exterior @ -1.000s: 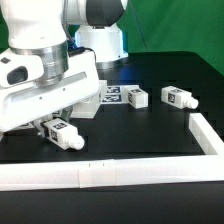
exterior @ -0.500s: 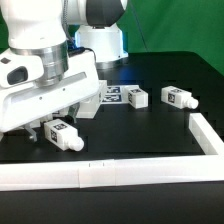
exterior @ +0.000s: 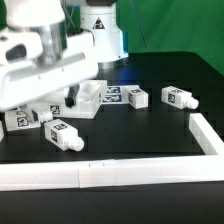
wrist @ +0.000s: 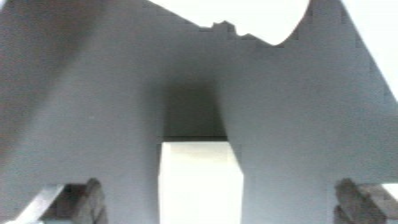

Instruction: Assemble one leg

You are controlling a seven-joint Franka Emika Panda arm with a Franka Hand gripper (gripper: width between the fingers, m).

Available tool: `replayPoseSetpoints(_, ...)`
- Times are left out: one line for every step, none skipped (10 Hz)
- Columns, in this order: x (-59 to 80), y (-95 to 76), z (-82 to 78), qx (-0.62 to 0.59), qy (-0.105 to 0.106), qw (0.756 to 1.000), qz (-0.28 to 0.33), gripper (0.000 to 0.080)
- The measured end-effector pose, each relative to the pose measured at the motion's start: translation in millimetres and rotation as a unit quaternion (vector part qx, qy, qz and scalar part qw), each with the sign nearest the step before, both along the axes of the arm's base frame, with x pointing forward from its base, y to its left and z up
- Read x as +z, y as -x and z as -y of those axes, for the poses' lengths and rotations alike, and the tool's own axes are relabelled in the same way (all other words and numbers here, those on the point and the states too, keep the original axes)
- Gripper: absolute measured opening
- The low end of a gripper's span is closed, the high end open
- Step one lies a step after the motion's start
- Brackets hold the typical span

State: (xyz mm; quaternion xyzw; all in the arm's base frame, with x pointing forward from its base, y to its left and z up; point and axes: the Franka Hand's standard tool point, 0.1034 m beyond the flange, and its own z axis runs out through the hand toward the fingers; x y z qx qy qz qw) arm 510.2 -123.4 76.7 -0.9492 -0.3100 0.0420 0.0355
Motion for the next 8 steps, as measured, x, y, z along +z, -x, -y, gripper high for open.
replayPoseSetpoints(14.0,2.1,9.2,-0.007,0.004,1.0,0.01,0.0649)
replayPoseSetpoints(20.7,19.1,14.4,-0.018,0.006,1.0,0.007,0.0649)
replayPoseSetpoints(22.4,27.7,18.5,-0.019,0.005,1.0,0.005,0.0649)
replayPoseSetpoints(21.0,27.4,18.2,-0.019,0.005,1.0,0.004,0.0649)
replayPoseSetpoints(20.6,27.4,17.2,-0.018,0.005,1.0,0.003,0.0649)
replayPoseSetpoints(20.2,27.9,17.1,-0.018,0.005,1.0,0.003,0.0649)
replayPoseSetpoints(18.6,29.7,16.5,-0.02,0.005,1.0,0.003,0.0649)
replayPoseSetpoints(11.6,40.7,13.9,-0.04,0.014,0.999,0.025,0.0649)
